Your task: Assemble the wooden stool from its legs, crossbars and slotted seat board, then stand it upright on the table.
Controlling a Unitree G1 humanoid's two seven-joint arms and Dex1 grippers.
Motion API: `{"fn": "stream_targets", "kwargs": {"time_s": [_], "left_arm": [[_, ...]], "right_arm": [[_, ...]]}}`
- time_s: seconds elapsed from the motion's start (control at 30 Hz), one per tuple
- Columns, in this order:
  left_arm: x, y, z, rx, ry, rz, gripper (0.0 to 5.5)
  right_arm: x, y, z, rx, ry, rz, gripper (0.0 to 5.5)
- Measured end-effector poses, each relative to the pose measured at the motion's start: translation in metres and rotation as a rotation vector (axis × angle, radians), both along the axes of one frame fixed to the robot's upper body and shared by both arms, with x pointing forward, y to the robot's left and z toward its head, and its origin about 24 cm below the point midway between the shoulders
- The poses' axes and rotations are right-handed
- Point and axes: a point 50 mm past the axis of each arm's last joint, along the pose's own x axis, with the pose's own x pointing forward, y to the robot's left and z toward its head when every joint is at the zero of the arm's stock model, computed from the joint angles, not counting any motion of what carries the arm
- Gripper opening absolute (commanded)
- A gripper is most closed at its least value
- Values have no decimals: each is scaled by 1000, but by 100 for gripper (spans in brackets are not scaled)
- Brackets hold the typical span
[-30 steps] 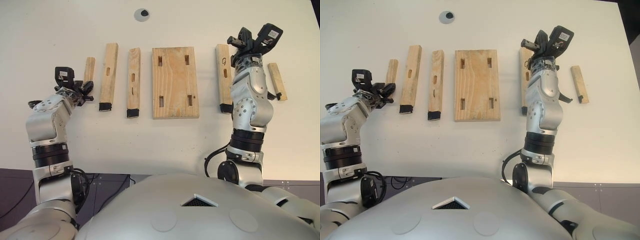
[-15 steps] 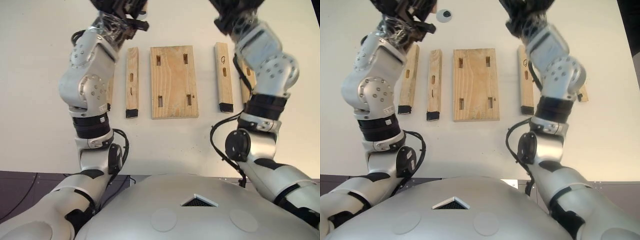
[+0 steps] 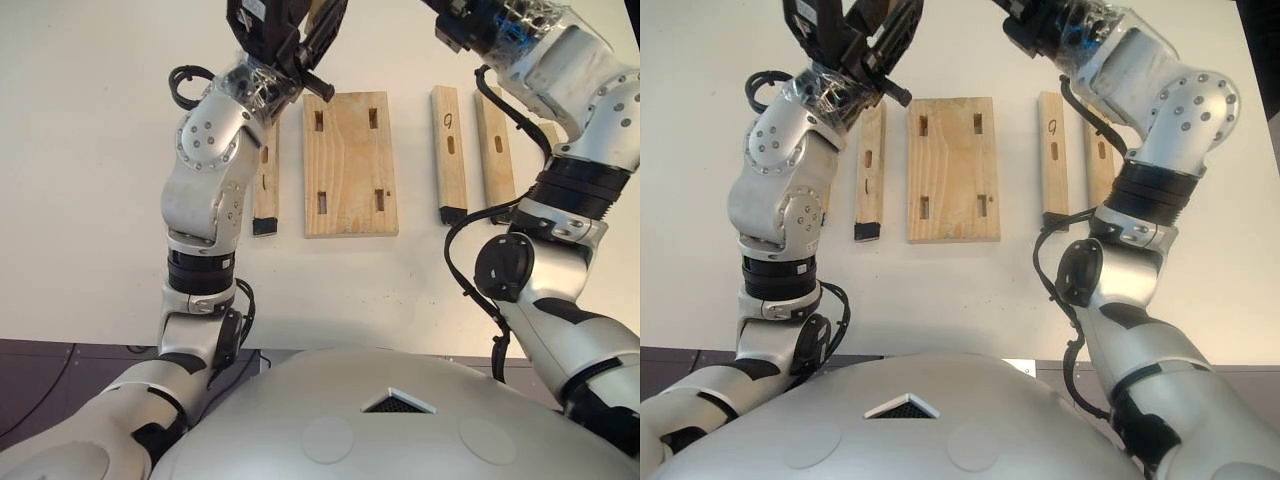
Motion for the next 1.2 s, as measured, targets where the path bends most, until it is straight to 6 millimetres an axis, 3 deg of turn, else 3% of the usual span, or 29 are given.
{"fn": "stream_targets", "kwargs": {"time_s": [0.13,0.63,0.8,0.87,0.93,1.03,1.2], "left_arm": [[-6,-10,-8,61,-9,-47,124],[-7,-10,-15,125,-20,-45,124],[-5,-10,-14,111,-32,-36,124],[-5,-10,-15,104,-29,-33,174],[-3,-8,-17,110,-18,-6,205],[-2,-7,-17,110,-18,21,239],[3,3,-25,121,20,156,283]], "right_arm": [[4,-1,-7,-4,49,-19,292],[9,-5,-5,34,77,-40,48],[10,-4,-4,33,71,-67,39],[10,-4,-4,27,66,-75,39],[17,-11,-1,-20,24,-207,39],[32,-29,-8,-227,-62,-514,39],[26,-85,-15,-383,-154,-834,39]]}}
